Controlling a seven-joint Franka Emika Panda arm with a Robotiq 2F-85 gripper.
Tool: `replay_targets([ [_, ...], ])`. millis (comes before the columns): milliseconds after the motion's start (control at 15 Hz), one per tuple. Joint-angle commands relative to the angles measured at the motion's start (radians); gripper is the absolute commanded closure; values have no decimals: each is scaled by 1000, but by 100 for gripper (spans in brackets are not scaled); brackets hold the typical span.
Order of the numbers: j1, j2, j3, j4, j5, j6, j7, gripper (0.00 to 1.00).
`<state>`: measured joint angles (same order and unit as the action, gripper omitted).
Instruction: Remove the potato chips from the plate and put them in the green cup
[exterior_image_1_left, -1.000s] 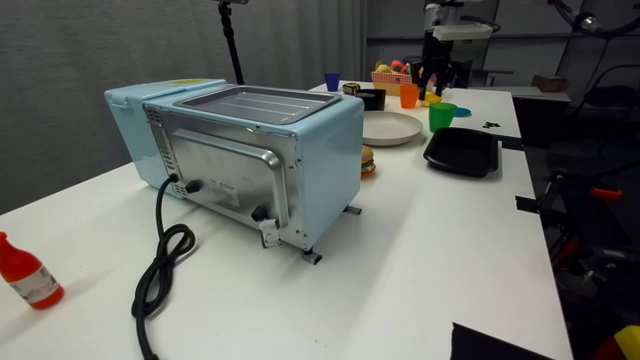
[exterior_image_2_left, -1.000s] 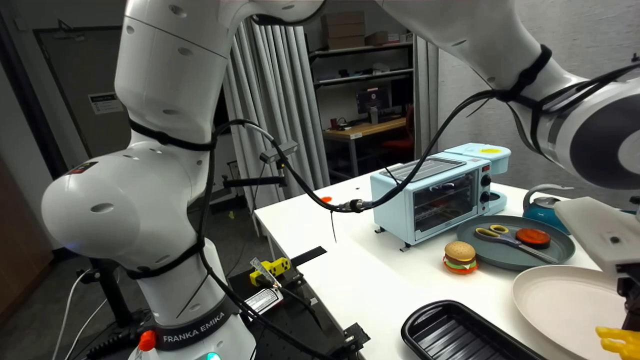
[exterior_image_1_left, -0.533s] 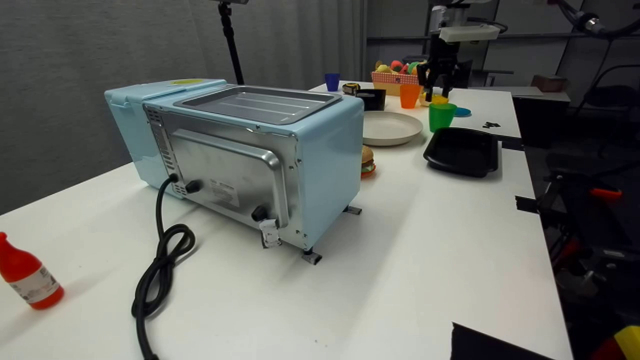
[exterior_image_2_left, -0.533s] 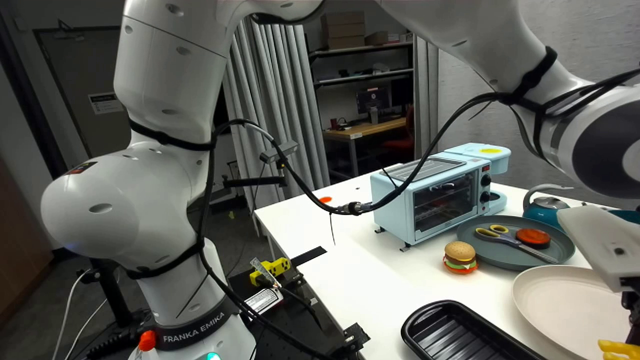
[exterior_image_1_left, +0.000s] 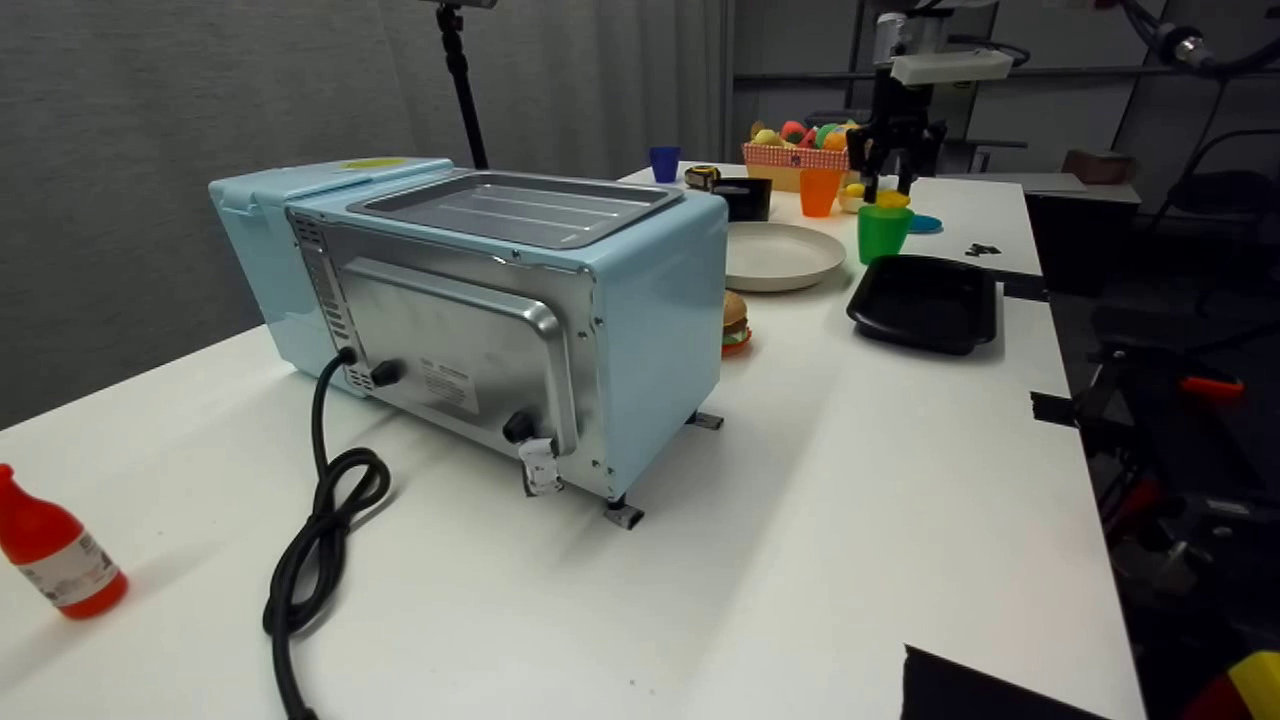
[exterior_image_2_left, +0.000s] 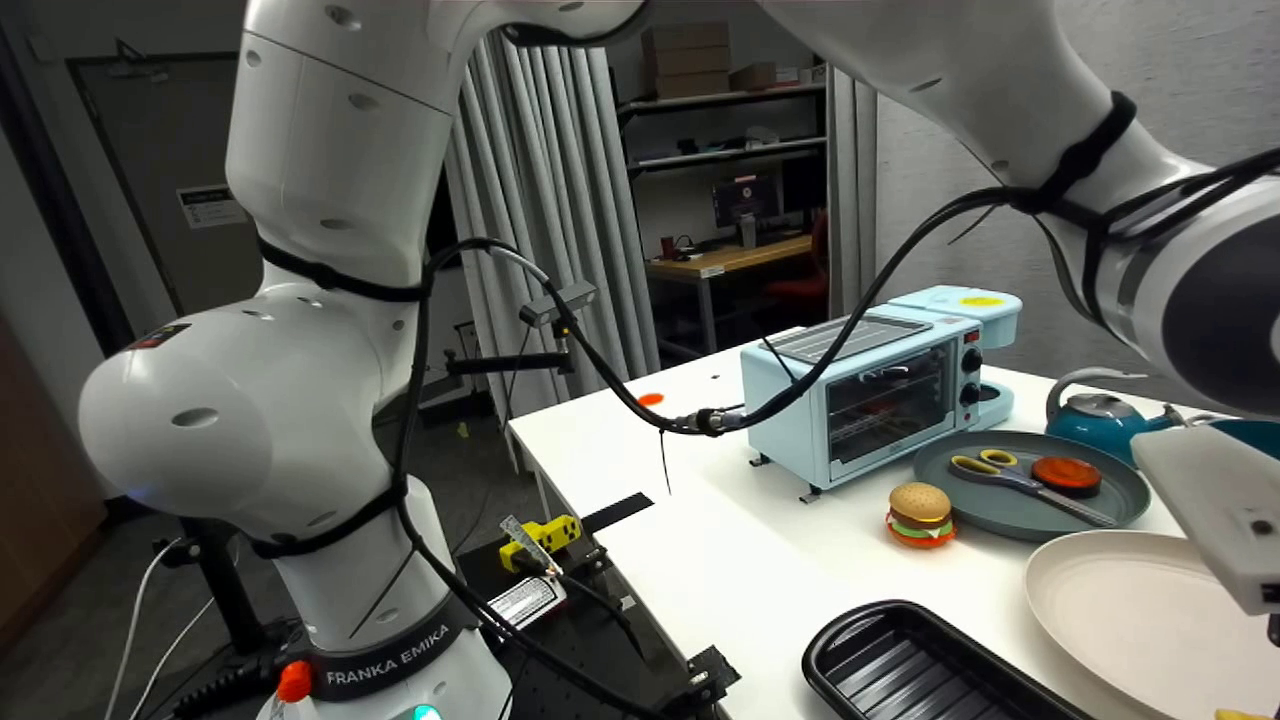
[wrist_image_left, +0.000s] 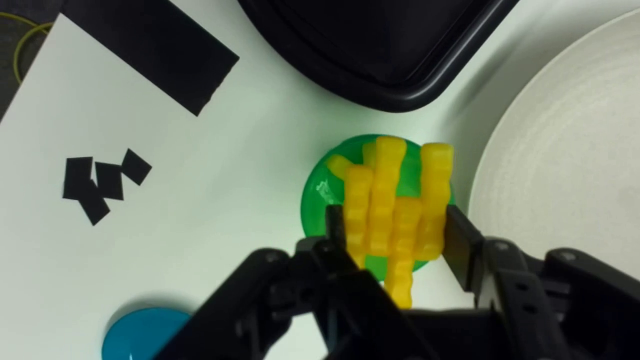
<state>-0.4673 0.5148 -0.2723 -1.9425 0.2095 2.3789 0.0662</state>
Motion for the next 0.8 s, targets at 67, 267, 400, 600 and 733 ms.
replay_targets([
  [67,-13,-9,1,-12,20,0,-30,75],
  [267,-14,-4,1,-9,20,-2,-29,75],
  [400,-17,-2,1,-5,22,-4,-30,75],
  [600,-24,1,2,1,27,-14,-31,25],
  [733,-27,2,2,3,28,-17,-31,17],
])
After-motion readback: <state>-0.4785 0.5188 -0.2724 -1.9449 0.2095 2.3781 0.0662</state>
